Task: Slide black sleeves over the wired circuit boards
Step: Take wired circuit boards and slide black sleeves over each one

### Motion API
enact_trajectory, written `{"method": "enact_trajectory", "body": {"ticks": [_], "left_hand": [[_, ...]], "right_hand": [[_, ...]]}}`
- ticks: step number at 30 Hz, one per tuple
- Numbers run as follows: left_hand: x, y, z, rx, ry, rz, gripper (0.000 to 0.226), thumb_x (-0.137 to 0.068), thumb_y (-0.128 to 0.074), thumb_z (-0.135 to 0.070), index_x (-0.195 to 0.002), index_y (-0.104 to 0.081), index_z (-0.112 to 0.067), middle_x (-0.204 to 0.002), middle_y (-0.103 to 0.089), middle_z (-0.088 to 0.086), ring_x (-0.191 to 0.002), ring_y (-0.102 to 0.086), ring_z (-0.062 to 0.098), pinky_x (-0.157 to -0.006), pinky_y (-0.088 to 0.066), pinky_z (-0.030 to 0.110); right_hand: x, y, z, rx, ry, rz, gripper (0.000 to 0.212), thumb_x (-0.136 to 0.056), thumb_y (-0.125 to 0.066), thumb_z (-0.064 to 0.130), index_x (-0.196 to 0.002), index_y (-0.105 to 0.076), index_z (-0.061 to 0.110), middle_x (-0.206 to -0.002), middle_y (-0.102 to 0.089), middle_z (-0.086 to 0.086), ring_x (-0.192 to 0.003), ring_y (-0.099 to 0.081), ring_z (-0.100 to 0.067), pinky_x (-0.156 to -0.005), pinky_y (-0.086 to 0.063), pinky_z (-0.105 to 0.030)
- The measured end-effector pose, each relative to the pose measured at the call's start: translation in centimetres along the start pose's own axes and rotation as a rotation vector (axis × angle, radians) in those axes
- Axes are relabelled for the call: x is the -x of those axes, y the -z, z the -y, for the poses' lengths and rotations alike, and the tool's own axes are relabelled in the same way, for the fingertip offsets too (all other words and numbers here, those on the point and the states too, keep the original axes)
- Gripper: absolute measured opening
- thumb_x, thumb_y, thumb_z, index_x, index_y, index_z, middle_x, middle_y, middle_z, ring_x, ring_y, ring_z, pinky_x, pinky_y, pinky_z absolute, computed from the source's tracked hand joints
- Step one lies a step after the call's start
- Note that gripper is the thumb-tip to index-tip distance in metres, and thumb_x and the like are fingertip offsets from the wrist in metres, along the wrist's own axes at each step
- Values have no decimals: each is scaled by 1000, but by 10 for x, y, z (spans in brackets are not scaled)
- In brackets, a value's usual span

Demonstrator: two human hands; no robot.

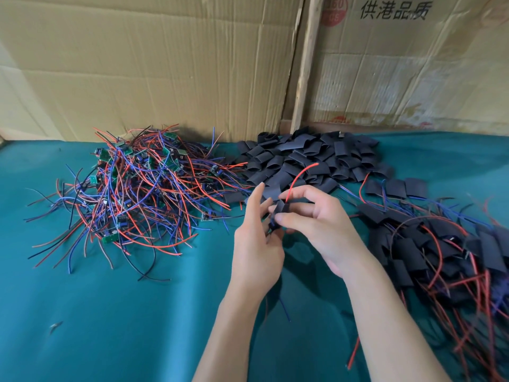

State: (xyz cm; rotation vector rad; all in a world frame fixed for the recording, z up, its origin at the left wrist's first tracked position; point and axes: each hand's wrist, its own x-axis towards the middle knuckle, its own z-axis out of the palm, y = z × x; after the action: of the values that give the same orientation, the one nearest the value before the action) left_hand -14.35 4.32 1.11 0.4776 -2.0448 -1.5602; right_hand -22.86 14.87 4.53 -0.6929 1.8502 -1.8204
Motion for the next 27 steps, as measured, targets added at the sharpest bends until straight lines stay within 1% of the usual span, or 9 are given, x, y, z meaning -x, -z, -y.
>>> {"method": "enact_trajectory", "body": {"ticks": [5,9,11,13,15,19,22,24,27], "left_hand": [[0,-1,2,41,55,24,82,-91,-51,13,-151,-30,-40,-124,-62,-22,-113,-67,5,-103,-52,39],[1,-1,-4,152,109,37,90,-90,-42,21,-147,-30,-48,-149,-48,0,-120,-63,8,-101,-52,32],[1,1,-8,278,141,45,95,-86,-35,26,-145,-33,-48,-156,-39,2,-120,-63,12,-93,-53,28],[1,2,-12,415,159,52,98,-82,-29,30,-148,-34,-41,-159,-34,3,-116,-62,13,-81,-53,22],[1,0,-16,498,161,60,98,-78,-26,32,-151,-32,-34,-159,-33,4,-125,-57,17,-73,-52,16],[1,1,-16,557,144,22,95,-66,-36,17,-147,-35,-33,-141,-45,-11,-132,-51,0,-91,-49,20],[1,9,-18,493,113,25,90,-63,-42,6,-142,-41,-37,-152,-41,-1,-140,-44,5,-112,-41,34],[-1,17,-19,339,84,-35,73,-67,-49,-1,-132,-53,-32,-140,-55,-2,-125,-59,7,-105,-49,31],[-3,32,-10,-149,55,-355,38,-76,-58,-3,-108,-71,-19,-108,-69,-3,-101,-67,18,-89,-51,31]], "right_hand": [[1,8,1,39,16,84,32,-75,-71,8,-104,-67,22,-97,-78,-10,-82,-66,-18,-78,-50,-31],[3,9,-1,178,21,110,32,-77,-72,5,-103,-65,22,-102,-79,-1,-91,-70,-27,-101,-53,-45],[4,8,-1,225,9,105,31,-76,-72,9,-100,-65,27,-101,-80,1,-99,-69,-31,-104,-51,-52],[4,6,0,233,0,105,31,-74,-71,11,-98,-66,30,-101,-79,1,-93,-70,-27,-102,-52,-52],[2,0,0,191,-5,91,31,-74,-69,11,-99,-68,29,-99,-79,-2,-86,-69,-20,-98,-53,-52],[0,-27,-3,135,9,2,21,-82,-70,15,-101,-72,23,-89,-78,0,-82,-68,-29,-85,-55,-45],[0,-36,-4,73,-5,-22,23,-88,-67,-1,-101,-75,17,-92,-77,-6,-81,-65,-14,-78,-53,-32],[-1,-29,0,-47,-77,-52,29,-89,-62,-9,-102,-75,13,-91,-76,-9,-79,-67,-15,-68,-57,-27],[0,5,10,-27,-148,-201,30,-82,-56,-8,-100,-72,10,-76,-75,-12,-58,-59,-17,-43,-42,-25]]}}
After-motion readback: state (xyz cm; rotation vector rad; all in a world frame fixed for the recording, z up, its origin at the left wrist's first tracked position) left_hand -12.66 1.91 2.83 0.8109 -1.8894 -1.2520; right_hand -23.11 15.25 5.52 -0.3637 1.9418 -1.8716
